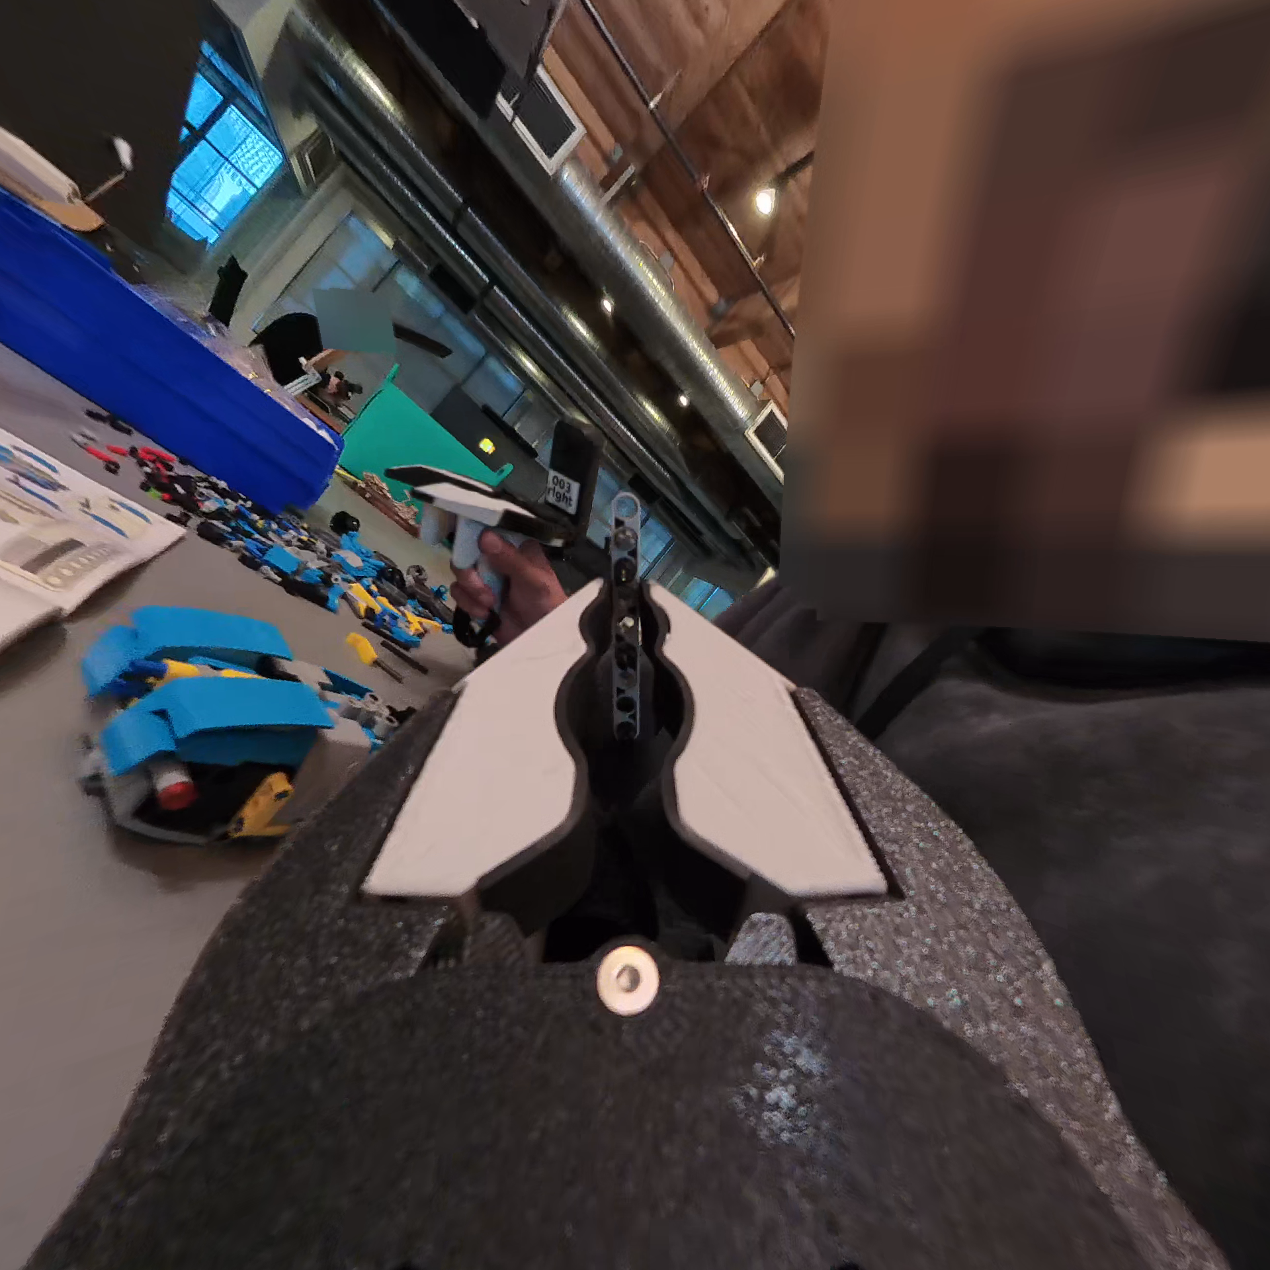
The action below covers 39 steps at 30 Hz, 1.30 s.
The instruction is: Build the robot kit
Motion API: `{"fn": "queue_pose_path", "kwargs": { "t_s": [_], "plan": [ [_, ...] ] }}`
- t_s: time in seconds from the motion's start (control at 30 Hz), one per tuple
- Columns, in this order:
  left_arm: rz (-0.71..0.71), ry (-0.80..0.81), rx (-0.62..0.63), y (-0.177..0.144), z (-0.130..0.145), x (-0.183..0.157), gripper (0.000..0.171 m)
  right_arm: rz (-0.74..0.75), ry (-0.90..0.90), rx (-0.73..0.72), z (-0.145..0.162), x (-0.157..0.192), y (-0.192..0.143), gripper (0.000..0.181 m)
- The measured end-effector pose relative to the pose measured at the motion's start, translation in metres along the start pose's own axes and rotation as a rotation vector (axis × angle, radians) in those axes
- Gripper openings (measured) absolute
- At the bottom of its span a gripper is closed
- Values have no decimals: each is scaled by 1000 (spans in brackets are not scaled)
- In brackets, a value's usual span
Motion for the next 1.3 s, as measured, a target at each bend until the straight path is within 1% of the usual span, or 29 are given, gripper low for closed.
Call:
{"fn": "queue_pose_path", "kwargs": {
  "t_s": [0.07,0.13,0.17,0.2,0.23,0.27,0.33,0.37,0.5,0.57,0.8,1.07,1.3],
  "plan": [
    [-29,83,27,-3,-5,0,6,149,-35,13,6,-27,-10,29],
    [-80,170,74,-2,-8,2,6,192,-22,-2,13,-41,-6,29],
    [-97,192,96,0,-9,5,6,177,-5,9,17,-43,1,25],
    [-111,198,108,2,-10,8,7,123,22,63,21,-42,9,15],
    [-121,194,107,4,-10,13,7,64,35,135,23,-41,17,11],
    [-124,178,99,6,-10,18,6,68,8,180,26,-41,22,14],
    [-142,141,87,9,-9,30,6,139,-76,240,34,-45,27,21],
    [-159,133,89,11,-8,35,6,154,-89,260,38,-47,28,22],
    [-253,167,64,13,-12,46,6,82,-4,252,43,-46,31,25],
    [-279,188,55,11,-15,48,7,79,9,254,44,-47,31,26],
    [-257,175,66,9,-15,47,7,67,26,268,49,-49,32,25],
    [-215,108,-12,0,-19,47,6,58,25,274,49,-48,34,24],
    [-208,100,12,3,-16,46,6,52,20,267,50,-46,33,24]
  ]
}}
Point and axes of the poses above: each gripper's, where its closed fingertips meet, y out along the fingers, z out of its underside, x = y × z across the jaws, the point moved 10 cm from there along -y, back along the fingers, and after that the axes turned 2 degrees about y, right-handed, at the moved point
